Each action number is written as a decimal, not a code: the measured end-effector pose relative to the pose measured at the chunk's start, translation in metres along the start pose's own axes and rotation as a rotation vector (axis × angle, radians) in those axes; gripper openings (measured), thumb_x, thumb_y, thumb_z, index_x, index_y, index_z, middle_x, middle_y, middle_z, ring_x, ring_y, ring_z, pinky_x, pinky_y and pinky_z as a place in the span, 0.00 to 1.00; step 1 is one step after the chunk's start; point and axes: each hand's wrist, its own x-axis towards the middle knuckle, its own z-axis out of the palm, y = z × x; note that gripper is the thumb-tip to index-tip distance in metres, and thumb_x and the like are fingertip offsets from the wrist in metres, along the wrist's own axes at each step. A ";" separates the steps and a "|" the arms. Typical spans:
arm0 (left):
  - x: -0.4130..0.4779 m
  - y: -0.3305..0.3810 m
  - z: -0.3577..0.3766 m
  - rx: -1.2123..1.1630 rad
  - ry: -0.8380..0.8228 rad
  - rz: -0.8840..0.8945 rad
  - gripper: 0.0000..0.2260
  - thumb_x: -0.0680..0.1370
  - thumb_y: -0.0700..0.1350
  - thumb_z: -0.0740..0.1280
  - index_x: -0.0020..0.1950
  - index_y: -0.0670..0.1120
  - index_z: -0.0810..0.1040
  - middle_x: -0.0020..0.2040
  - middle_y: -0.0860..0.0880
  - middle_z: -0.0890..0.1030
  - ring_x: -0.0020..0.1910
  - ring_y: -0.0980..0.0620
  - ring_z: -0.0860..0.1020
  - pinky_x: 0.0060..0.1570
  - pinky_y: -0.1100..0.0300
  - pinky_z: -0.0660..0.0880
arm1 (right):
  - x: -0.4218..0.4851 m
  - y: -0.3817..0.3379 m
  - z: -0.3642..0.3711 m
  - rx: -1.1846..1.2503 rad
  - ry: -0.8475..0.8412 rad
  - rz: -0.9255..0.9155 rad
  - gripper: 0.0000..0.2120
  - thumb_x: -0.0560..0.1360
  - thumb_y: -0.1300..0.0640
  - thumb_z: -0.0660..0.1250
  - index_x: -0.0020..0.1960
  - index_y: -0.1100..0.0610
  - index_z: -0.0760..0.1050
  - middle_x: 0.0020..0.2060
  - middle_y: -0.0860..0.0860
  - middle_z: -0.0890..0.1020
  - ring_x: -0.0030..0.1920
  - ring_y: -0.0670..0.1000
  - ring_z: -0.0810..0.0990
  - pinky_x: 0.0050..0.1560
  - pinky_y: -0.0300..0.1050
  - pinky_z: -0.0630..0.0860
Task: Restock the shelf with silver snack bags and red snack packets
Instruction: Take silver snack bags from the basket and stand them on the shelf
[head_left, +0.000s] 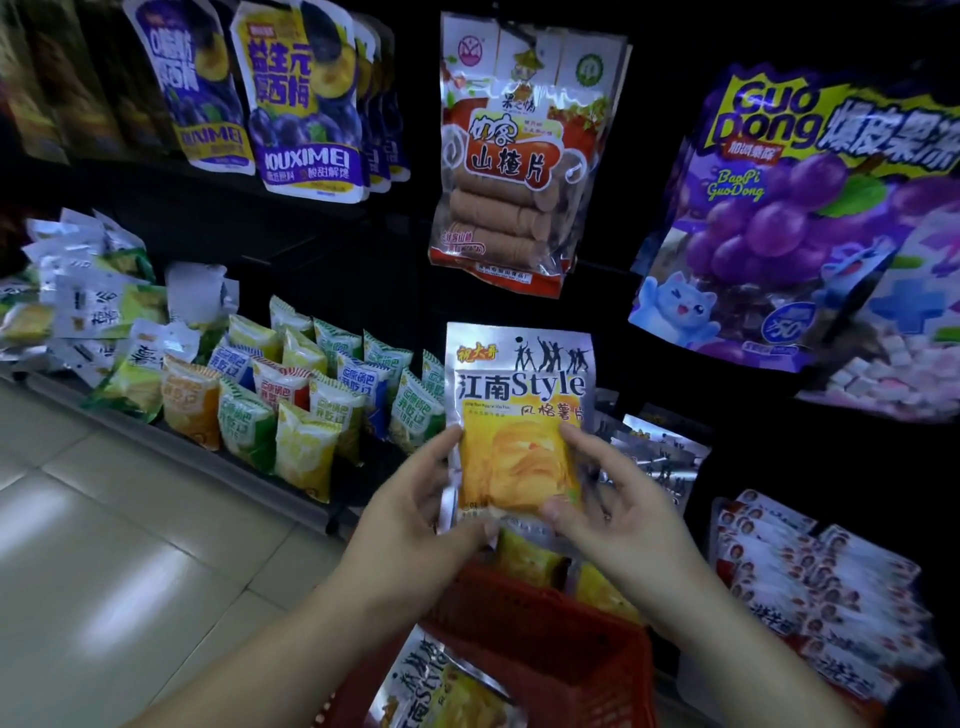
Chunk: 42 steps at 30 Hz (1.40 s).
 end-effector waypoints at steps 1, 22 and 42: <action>0.002 -0.001 -0.003 -0.026 0.032 0.000 0.36 0.75 0.46 0.76 0.74 0.72 0.64 0.71 0.63 0.74 0.70 0.62 0.73 0.64 0.58 0.78 | -0.001 0.000 -0.001 -0.066 -0.053 -0.004 0.35 0.77 0.64 0.74 0.75 0.39 0.67 0.65 0.29 0.71 0.65 0.25 0.70 0.66 0.39 0.75; -0.017 -0.009 0.027 0.614 -0.131 0.577 0.26 0.80 0.47 0.70 0.75 0.62 0.70 0.70 0.62 0.74 0.67 0.60 0.74 0.64 0.61 0.73 | -0.001 -0.005 0.021 0.311 0.123 0.137 0.27 0.74 0.46 0.72 0.72 0.37 0.72 0.60 0.43 0.84 0.62 0.46 0.82 0.68 0.62 0.76; 0.011 -0.017 0.001 0.153 -0.045 0.062 0.31 0.78 0.49 0.74 0.74 0.72 0.65 0.74 0.68 0.63 0.72 0.64 0.63 0.63 0.64 0.68 | 0.005 -0.002 0.005 0.213 0.335 0.162 0.44 0.73 0.51 0.76 0.81 0.37 0.56 0.75 0.52 0.72 0.72 0.52 0.74 0.69 0.57 0.74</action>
